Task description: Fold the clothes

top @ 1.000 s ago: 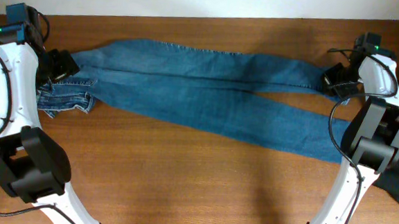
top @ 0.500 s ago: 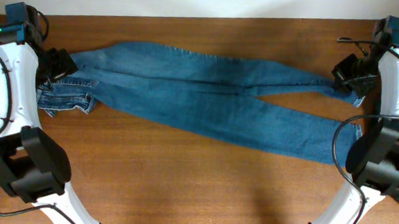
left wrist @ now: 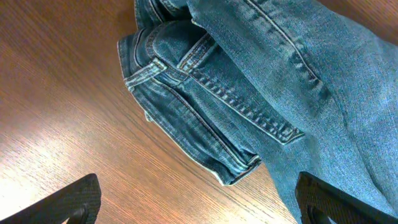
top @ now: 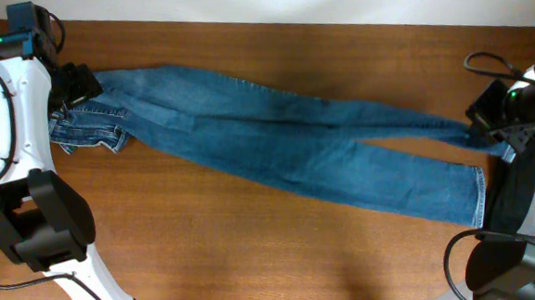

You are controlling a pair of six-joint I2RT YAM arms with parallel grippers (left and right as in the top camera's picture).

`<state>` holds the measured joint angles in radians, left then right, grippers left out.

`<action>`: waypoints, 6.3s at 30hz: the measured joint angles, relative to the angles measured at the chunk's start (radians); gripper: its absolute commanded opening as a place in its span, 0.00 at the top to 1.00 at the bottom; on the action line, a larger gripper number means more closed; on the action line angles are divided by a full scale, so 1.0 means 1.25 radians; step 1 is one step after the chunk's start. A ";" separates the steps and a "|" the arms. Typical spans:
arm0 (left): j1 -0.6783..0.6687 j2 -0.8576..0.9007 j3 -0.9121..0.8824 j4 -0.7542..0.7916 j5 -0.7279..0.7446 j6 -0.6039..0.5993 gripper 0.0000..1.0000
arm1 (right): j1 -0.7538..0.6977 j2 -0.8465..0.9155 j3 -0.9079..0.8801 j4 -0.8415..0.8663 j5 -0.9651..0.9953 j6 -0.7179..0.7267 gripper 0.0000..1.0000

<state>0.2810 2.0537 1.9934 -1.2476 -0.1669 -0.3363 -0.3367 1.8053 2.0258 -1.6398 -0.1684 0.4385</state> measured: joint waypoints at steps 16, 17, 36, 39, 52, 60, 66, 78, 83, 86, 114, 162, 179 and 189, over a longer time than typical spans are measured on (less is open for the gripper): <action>0.000 0.000 0.000 -0.006 -0.002 0.000 0.01 | 0.000 0.000 -0.176 -0.032 0.195 0.047 0.96; 0.000 0.000 0.000 -0.007 -0.002 0.000 0.01 | 0.000 0.000 -0.200 -0.016 0.218 0.061 0.96; 0.000 0.000 0.000 -0.020 -0.002 0.000 0.01 | -0.073 0.000 -0.266 0.092 0.311 0.066 0.01; 0.000 0.000 0.000 -0.020 -0.002 0.000 0.01 | -0.073 0.000 -0.267 0.079 0.311 0.065 0.01; 0.000 0.001 0.000 0.011 0.114 0.000 0.01 | -0.119 -0.208 -0.270 0.064 0.255 0.066 0.01; 0.000 0.143 0.000 0.081 0.180 0.003 0.01 | -0.119 -0.213 -0.270 0.054 0.238 0.067 0.01; 0.000 0.163 -0.001 0.168 0.255 0.003 0.01 | -0.119 -0.213 -0.270 0.047 0.238 0.068 0.01; 0.001 0.229 -0.001 0.220 0.326 -0.016 0.09 | -0.119 -0.213 -0.270 0.046 0.223 0.062 0.01; 0.002 0.230 -0.001 0.228 0.329 -0.021 0.78 | -0.119 -0.213 -0.270 0.046 0.220 0.061 0.01; 0.005 0.230 -0.001 0.226 0.329 -0.014 0.94 | -0.119 -0.213 -0.270 0.047 0.220 0.061 0.01; 0.028 -0.241 0.002 0.054 0.287 0.111 0.95 | -0.119 -0.213 -0.270 0.059 0.193 0.056 0.01; 0.028 -0.179 -0.002 -0.002 0.111 0.129 0.94 | 0.138 0.027 -0.768 0.698 -0.032 -0.015 0.96; 0.031 -0.040 -0.010 0.067 -0.067 0.175 0.63 | -0.008 0.033 -0.760 0.734 -0.025 -0.022 0.96; 0.045 -0.040 -0.008 -0.098 0.022 0.136 0.24 | -0.008 0.033 -0.759 0.731 -0.020 -0.023 0.96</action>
<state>0.3370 2.0041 1.9831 -1.3701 -0.1398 -0.1669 -0.3466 1.8469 1.0771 -0.7265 -0.1940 0.4103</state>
